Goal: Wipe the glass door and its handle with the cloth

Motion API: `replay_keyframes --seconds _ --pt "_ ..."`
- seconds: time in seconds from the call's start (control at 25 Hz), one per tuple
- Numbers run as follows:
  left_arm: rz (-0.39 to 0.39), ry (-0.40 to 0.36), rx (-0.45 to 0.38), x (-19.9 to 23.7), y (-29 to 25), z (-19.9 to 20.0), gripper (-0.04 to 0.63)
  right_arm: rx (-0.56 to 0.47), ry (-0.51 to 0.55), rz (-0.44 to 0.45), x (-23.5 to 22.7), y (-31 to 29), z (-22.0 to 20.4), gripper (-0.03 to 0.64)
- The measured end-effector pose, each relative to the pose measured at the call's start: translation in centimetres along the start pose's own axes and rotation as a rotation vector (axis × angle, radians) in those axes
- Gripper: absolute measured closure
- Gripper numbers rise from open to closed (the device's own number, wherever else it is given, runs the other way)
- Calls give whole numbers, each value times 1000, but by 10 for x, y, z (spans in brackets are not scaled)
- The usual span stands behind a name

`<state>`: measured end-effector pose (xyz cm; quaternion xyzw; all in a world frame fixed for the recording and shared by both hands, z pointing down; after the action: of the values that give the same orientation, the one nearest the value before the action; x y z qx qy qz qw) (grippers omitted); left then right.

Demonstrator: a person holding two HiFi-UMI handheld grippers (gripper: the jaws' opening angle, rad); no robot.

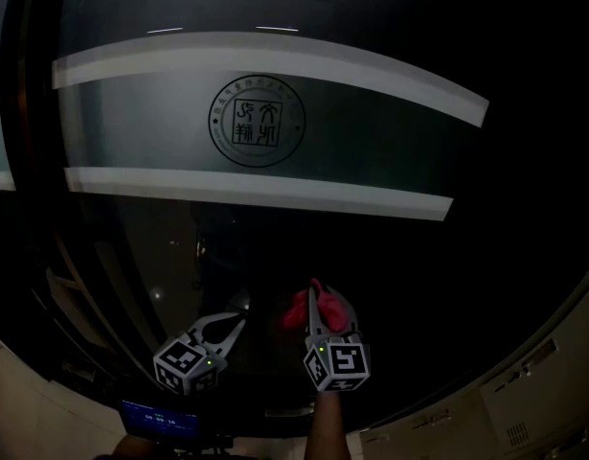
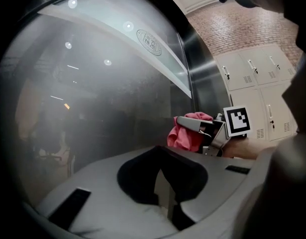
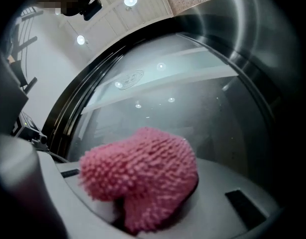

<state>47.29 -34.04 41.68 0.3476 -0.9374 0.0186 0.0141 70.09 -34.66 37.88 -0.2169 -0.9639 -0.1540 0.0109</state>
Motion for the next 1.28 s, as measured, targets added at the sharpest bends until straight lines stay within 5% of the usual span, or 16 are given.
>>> replay_keyframes --seconds 0.24,0.44,0.88,1.28 --pt "-22 17 -7 -21 -19 -4 591 14 30 -125 -51 34 7 558" --pt "-1 14 3 -10 -7 -3 591 -15 11 -98 -23 23 5 558" --pt "248 -57 30 87 105 -19 591 6 -78 370 196 -91 -40 558" --pt "297 -80 95 135 167 -32 591 3 -144 547 299 -158 -62 558"
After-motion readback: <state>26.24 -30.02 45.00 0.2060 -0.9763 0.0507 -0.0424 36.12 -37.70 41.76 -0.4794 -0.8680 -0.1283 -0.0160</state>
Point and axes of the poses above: the fingertips, and each gripper's own axes: y backward along the fingers, x to its left, z out of its top, the point moved 9 cm from there along y, backward along the fingers, and after that the axes turned 9 degrees about z, right-handed, at the moved point
